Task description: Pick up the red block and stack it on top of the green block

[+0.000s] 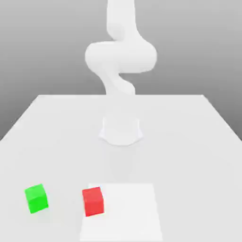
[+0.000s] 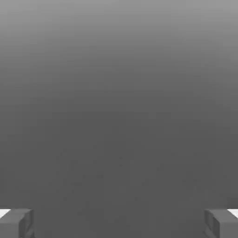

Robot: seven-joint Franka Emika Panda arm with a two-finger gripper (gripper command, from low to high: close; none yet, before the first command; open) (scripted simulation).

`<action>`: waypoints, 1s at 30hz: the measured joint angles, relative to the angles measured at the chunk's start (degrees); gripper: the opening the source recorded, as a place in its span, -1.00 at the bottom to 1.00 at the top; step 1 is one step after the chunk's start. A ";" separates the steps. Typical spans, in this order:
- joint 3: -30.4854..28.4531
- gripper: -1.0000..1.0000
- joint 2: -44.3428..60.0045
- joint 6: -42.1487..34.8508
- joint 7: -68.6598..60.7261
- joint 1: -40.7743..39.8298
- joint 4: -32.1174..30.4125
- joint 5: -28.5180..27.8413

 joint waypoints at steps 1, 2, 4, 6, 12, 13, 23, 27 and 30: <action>-0.43 0.00 2.30 1.24 -0.98 0.00 -1.09 -0.43; -0.85 0.00 4.48 2.42 -1.95 -0.03 -2.12 -0.79; -1.77 0.00 8.70 4.69 -3.88 -0.03 -4.13 -1.44; -2.76 0.00 12.86 6.96 -5.86 -0.04 -6.12 -1.95; -5.95 0.00 25.28 13.72 -12.60 -0.03 -12.06 -2.37; -6.48 0.00 27.36 14.86 -13.89 -0.02 -13.05 -2.21; -6.68 0.00 48.29 27.55 -27.75 -2.51 -20.13 4.31; -3.83 -1.00 56.13 34.10 -30.14 -4.68 -19.08 7.34; -3.83 -1.00 56.13 34.06 -30.11 -4.70 -19.08 7.30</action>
